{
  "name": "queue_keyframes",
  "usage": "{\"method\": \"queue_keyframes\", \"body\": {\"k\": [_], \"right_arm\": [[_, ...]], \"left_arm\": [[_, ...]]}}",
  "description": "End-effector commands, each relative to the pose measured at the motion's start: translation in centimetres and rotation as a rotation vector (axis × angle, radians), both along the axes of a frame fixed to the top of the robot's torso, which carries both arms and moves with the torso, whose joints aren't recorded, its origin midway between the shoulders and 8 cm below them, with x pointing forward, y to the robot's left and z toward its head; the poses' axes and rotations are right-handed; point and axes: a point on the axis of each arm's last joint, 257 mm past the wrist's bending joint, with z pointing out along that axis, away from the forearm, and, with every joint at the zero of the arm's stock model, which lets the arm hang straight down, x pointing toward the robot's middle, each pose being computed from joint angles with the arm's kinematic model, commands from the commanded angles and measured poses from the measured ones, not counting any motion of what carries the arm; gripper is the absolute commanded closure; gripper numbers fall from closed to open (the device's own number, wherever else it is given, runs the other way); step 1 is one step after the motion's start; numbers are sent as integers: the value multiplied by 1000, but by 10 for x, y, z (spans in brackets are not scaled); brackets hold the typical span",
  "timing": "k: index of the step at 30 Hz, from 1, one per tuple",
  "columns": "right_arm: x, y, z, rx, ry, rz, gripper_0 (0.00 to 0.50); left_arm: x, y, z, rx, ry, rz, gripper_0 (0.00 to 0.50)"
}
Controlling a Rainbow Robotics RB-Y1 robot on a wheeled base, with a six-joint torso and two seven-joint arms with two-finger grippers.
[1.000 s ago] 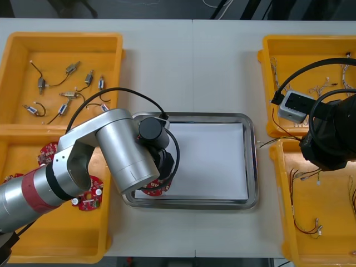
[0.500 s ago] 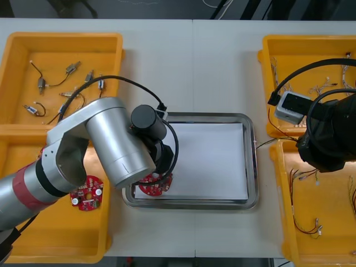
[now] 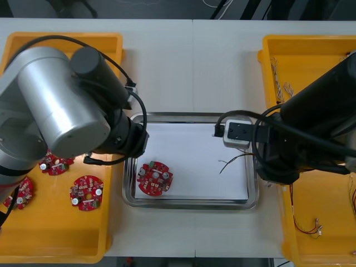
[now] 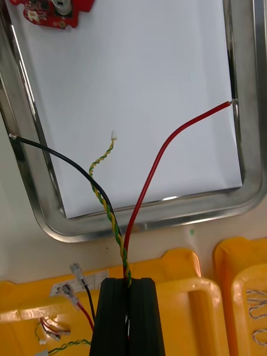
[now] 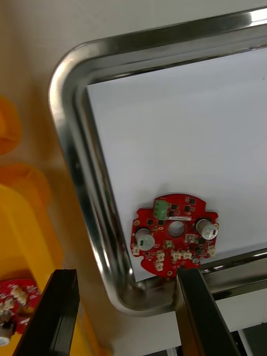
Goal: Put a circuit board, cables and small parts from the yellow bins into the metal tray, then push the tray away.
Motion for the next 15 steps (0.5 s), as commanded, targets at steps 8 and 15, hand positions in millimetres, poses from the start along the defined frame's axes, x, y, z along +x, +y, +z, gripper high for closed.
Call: {"method": "queue_keyframes", "body": {"k": [8,15], "right_arm": [[3,56,-27,-77,-16,184,500],[6,66,-58,-123,2,214,500]], "left_arm": [[32,75,89,-113,-101,185,0],[50,132,102,-103,-88,324,0]]}}
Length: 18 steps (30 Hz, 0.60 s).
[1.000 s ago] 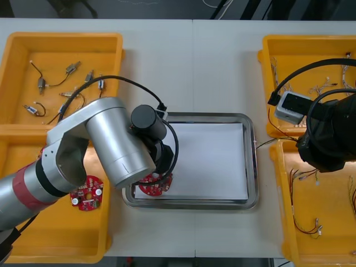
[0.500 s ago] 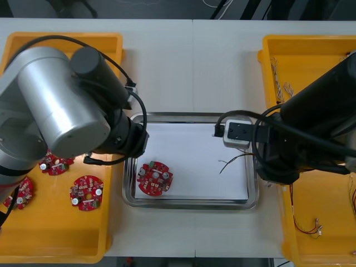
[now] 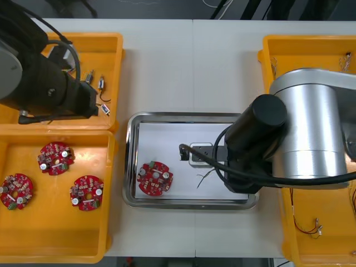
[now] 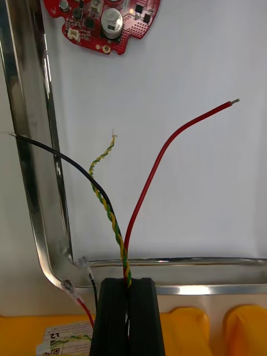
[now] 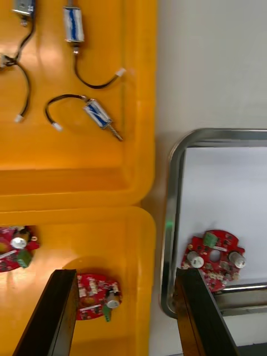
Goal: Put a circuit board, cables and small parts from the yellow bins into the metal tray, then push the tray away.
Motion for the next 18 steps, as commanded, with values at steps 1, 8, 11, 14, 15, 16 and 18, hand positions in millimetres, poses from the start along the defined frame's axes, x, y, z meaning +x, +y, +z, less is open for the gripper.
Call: {"method": "queue_keyframes", "body": {"k": [1,8,11,14,15,16,18], "right_arm": [[3,18,-12,-34,-17,89,500],[14,28,-37,-62,-26,107,500],[18,30,-51,-72,3,94,500],[20,35,-59,-73,19,94,500],[20,35,-61,-73,22,93,500],[21,36,-64,-77,24,95,500],[22,35,-68,-80,28,94,500]], "left_arm": [[20,44,31,-4,-30,139,0],[41,91,43,-68,-16,297,0],[48,121,45,-57,-25,388,0],[51,143,46,-37,-28,449,0],[51,149,45,-34,-24,467,0],[51,159,45,-29,-23,495,0],[51,168,42,-29,-10,521,0]]}}
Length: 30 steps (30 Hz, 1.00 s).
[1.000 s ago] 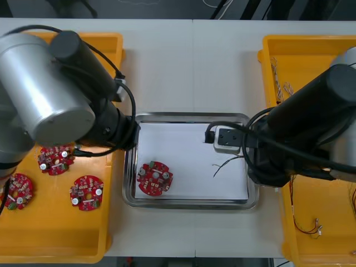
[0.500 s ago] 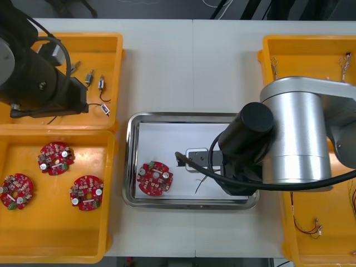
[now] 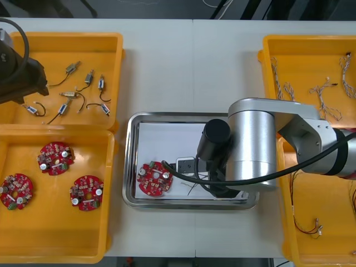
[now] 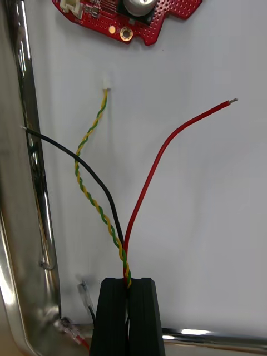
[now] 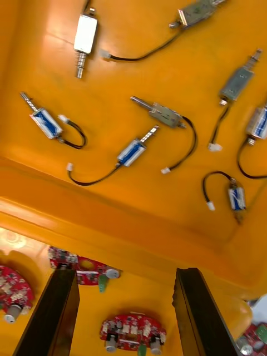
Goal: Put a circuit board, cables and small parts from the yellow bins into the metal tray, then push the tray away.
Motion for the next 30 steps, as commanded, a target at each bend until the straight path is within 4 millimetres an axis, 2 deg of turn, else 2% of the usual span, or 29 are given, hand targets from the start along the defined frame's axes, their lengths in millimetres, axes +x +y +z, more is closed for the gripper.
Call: {"method": "queue_keyframes", "body": {"k": [1,7,15,16,17,18,19,20,21,22,23,24,30], "right_arm": [[3,15,-2,-8,-10,61,500],[11,15,-20,16,-3,56,500],[19,15,-23,24,-22,56,500],[19,16,-23,28,-25,60,470],[19,16,-23,30,-25,61,463],[20,17,-22,32,-27,64,414],[19,18,-23,34,-27,63,325],[22,19,-21,37,-37,67,188],[24,19,-21,36,-45,68,109],[25,19,-20,35,-48,68,81],[26,18,-20,33,-53,69,32],[26,18,-20,32,-56,70,0],[27,15,-19,33,-53,60,0]], "left_arm": [[6,46,33,18,-44,127,0],[7,71,25,-15,-5,212,0],[24,87,25,-53,-18,274,0],[28,89,25,-57,-26,283,0],[29,91,25,-56,-29,288,0],[32,95,26,-56,-41,298,0],[36,96,27,-62,-50,305,0],[40,99,27,-65,-60,314,0],[43,103,26,-68,-66,323,0],[45,104,26,-71,-69,328,0],[50,105,26,-81,-81,335,0],[53,107,26,-84,-86,339,0],[76,112,21,-126,-137,363,0]]}}
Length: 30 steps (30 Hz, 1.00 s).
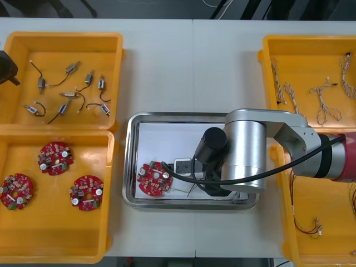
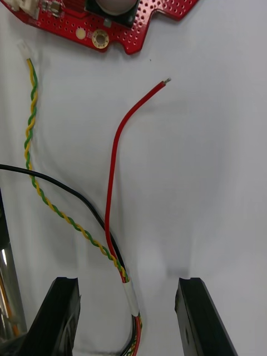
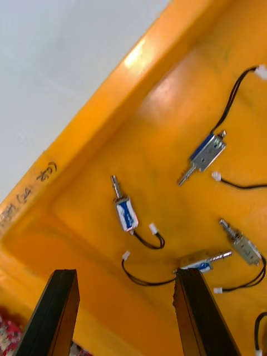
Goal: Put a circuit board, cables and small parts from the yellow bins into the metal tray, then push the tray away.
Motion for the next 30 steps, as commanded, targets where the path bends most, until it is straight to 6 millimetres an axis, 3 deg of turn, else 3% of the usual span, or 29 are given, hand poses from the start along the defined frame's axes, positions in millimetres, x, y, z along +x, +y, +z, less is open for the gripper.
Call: {"method": "queue_keyframes", "body": {"k": [1,6,13,23,30], "right_arm": [[6,5,12,-10,-31,53,0],[8,4,27,7,-56,58,0],[15,8,67,60,-120,61,0],[20,-15,129,21,-212,10,0],[26,-54,164,31,-191,-142,0]], "left_arm": [[26,9,37,-12,-116,34,0],[37,6,30,-27,-139,35,0],[47,-2,1,-18,-122,19,0],[51,-9,-36,-17,-80,6,0],[49,-15,-54,-9,-46,-6,0]]}}
